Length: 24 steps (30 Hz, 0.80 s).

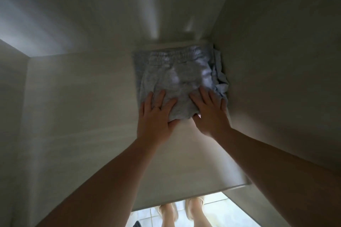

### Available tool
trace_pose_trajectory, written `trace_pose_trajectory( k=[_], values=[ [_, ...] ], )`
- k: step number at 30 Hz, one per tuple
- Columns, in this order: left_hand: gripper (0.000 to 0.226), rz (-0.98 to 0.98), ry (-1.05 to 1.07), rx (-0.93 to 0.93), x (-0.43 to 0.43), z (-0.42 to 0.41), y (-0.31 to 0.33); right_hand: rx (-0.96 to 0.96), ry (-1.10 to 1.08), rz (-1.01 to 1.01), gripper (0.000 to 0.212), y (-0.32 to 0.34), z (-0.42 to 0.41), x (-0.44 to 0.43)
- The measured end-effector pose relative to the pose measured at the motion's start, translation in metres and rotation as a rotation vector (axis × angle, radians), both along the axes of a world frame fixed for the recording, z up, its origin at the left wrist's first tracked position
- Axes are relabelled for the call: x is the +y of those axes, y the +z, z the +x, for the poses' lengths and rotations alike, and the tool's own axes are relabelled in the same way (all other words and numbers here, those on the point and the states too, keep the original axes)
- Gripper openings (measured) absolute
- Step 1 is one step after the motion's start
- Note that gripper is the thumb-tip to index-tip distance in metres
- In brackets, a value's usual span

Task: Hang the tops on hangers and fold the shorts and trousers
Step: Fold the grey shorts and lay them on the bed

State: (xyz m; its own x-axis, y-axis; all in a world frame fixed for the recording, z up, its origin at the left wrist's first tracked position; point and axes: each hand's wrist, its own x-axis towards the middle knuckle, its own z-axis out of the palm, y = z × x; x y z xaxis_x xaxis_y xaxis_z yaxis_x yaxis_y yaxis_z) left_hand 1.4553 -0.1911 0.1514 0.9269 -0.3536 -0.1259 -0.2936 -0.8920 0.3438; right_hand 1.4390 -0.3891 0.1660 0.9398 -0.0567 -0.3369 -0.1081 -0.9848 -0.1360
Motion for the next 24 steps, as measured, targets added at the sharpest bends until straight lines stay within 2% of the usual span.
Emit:
trace_pose_trajectory(
  k=[8,10,13,16,24],
  values=[
    [0.072,0.049,-0.023,0.074,-0.004,0.035,0.002,0.043,-0.04,0.047,0.07,0.002,0.031,-0.003],
    [0.072,0.081,-0.016,0.039,-0.005,0.029,0.005,0.033,-0.037,0.032,0.069,0.001,0.029,-0.002],
    [0.078,0.109,0.061,-0.013,-0.004,-0.003,0.007,0.041,-0.085,0.002,0.07,0.002,0.006,0.001],
    [0.09,0.107,0.13,0.061,0.002,-0.051,0.006,0.079,-0.099,-0.047,0.078,0.004,-0.036,0.008],
    [0.072,0.191,0.137,0.41,0.023,-0.185,0.03,0.275,-0.087,-0.024,0.068,0.038,-0.146,0.021]
  ],
)
